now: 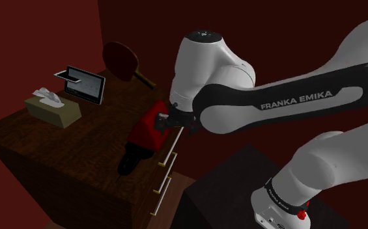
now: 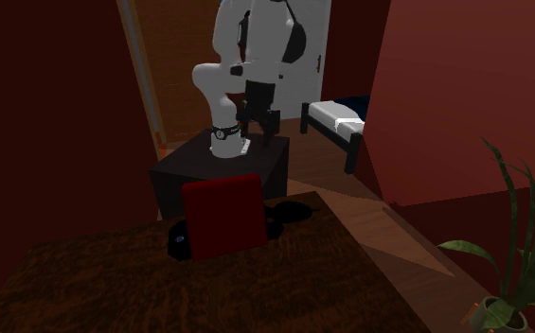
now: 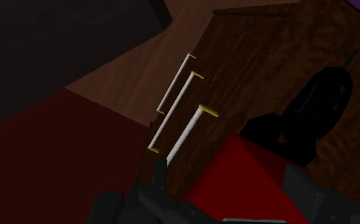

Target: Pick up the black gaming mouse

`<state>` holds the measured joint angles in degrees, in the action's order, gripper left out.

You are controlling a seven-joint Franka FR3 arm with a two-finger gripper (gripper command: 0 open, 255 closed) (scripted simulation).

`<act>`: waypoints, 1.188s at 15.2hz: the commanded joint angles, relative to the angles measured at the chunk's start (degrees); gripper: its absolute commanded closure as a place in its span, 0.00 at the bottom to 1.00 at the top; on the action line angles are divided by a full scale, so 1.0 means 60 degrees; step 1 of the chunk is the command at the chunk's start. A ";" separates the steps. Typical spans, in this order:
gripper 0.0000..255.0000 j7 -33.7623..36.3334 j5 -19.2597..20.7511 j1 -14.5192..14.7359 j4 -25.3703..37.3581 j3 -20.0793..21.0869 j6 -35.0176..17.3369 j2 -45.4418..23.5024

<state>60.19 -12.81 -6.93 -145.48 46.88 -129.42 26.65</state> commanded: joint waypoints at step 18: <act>0.00 1.0781 0.9251 0.0629 0.4322 0.0593 -0.0713 -0.9376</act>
<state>124.24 41.82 -3.82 -119.78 51.21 -133.34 -28.80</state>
